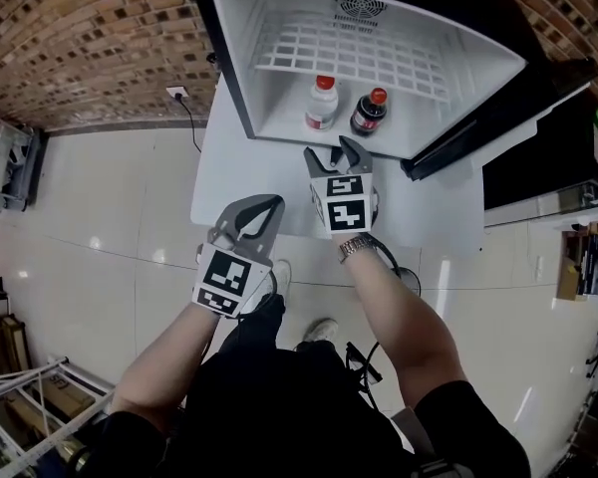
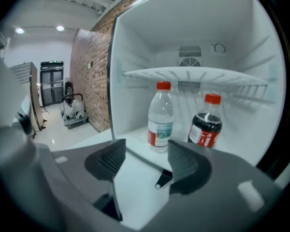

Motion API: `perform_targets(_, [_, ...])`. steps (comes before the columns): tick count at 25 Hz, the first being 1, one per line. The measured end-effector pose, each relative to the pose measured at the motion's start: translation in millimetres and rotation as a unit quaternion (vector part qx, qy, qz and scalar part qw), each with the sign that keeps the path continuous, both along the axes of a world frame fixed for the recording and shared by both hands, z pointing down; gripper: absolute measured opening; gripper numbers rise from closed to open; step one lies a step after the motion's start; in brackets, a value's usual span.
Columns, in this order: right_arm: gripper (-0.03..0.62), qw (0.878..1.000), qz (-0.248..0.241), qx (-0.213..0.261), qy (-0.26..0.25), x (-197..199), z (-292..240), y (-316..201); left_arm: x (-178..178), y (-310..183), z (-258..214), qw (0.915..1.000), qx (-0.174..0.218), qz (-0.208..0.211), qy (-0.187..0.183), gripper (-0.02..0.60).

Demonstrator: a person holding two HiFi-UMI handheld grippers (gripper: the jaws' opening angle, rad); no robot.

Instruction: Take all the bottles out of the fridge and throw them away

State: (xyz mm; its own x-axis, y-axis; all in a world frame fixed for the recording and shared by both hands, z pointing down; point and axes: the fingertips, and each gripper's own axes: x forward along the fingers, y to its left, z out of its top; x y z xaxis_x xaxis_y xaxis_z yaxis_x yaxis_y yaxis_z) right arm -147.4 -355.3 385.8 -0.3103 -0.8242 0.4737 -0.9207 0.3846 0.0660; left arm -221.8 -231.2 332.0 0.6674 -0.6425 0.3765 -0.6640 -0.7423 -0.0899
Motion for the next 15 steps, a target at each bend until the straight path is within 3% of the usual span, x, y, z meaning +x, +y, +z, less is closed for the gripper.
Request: perform_targets(15, [0.316, 0.998, 0.069, -0.007, -0.007, -1, 25, -85, -17, -52, 13, 0.9992, -0.01, 0.037, -0.008, 0.003])
